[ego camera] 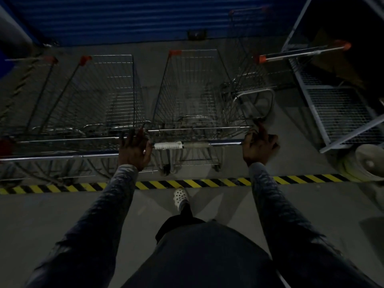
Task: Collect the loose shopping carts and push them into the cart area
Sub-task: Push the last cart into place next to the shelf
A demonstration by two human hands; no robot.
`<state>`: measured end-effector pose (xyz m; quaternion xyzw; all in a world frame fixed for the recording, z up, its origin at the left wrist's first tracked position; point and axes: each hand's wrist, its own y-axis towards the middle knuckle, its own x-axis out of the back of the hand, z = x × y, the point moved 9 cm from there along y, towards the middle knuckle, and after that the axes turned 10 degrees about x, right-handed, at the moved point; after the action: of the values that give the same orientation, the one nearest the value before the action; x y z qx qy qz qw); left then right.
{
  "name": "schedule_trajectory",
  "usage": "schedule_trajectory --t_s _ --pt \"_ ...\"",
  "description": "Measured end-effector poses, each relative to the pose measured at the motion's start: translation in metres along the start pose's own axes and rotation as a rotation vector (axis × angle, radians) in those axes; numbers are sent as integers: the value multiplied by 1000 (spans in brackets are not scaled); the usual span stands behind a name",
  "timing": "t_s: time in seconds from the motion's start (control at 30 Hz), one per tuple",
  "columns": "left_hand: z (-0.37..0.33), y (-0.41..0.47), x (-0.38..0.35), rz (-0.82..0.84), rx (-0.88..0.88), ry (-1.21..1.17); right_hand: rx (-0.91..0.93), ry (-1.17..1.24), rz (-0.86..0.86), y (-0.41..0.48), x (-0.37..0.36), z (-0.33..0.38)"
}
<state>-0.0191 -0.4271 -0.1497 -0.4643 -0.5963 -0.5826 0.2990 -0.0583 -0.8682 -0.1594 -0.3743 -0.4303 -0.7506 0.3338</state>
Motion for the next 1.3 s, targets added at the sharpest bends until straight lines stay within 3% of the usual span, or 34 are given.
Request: schedule_trajectory --t_s 0.4,1.0,1.3 --pt "5 -5 8 24 134 -37 -20 79 31 -11 -4 0" --pt "5 -15 5 156 141 64 -22 114 -37 -31 14 2" --pt "1 -18 8 129 117 69 -18 102 -22 -31 7 -3"
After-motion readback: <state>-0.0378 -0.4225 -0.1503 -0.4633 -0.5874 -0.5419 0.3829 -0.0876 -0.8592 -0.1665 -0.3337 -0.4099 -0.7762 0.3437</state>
